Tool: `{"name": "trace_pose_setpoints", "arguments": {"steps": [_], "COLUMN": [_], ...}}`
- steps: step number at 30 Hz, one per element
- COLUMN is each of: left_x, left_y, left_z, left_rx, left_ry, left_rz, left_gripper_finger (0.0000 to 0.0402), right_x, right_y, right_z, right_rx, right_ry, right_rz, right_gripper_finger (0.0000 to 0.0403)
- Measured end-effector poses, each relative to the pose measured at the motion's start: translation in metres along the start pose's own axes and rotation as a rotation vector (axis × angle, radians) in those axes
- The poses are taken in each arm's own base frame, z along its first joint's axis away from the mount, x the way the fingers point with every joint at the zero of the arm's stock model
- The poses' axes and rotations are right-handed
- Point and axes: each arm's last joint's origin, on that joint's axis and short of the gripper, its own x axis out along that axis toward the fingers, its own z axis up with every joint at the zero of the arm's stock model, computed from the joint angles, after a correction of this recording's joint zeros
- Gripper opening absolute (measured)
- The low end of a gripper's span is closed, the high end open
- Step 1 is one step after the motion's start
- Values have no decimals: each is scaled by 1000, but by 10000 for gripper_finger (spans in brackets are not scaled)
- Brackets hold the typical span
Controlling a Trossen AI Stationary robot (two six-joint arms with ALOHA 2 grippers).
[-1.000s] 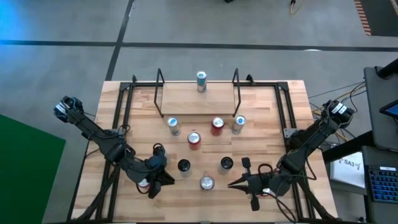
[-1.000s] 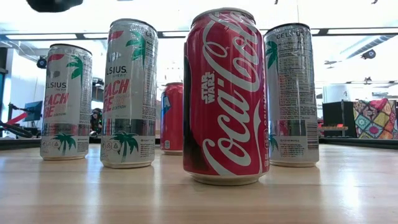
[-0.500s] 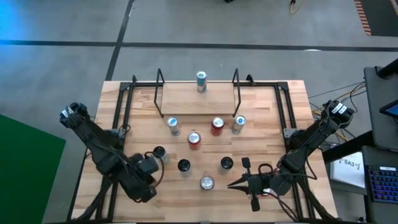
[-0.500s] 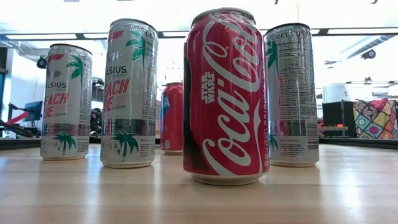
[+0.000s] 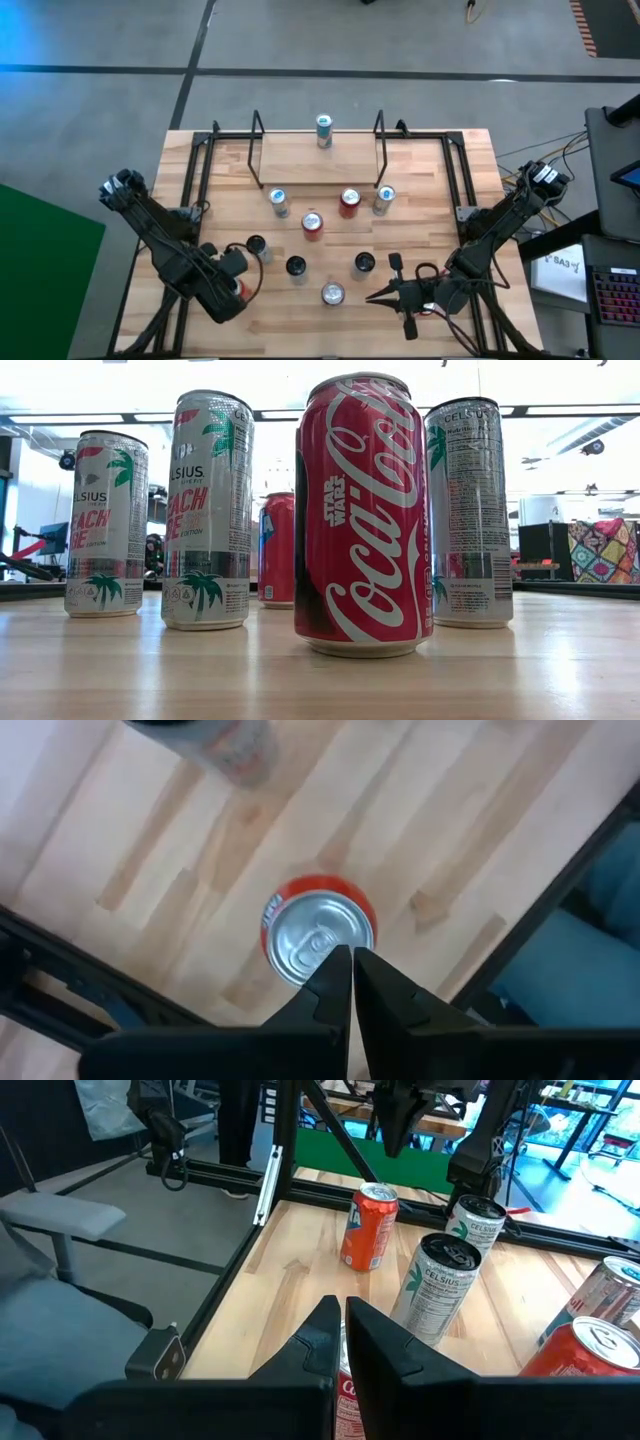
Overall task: Place canned beverage on shelf
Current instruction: Put the bottom left orange soda can on the shelf
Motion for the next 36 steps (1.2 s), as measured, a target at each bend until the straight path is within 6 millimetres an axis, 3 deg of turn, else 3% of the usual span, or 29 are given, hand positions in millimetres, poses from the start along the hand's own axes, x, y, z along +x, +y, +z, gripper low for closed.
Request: {"name": "trace_pose_setpoints", "arguments": {"steps": [4,8,19,23,27,36], "left_x": [0,0,18,24,30,60], "left_y": [0,1,-2,-6,-10,-10], "left_z": [0,0,-8,-9,-11,-15], "left_rx": [-7,-5,4,12,23,32], "left_ry": [-19,-17,30,33,38,46], "left_rz": [3,14,84,104,124,168], "left_gripper_finger": [23,76,307,367,384,367], "right_x": [0,0,0,0,0,0], "right_y": [0,0,0,0,0,0], "right_z": [0,1,1,1,2,2], "right_rx": [0,10,48,51,55,56], "right_ry": [0,-6,-6,-8,-13,-19], "right_rz": [0,0,0,0,1,1], "right_gripper_finger": [12,12,12,12,12,12]}}
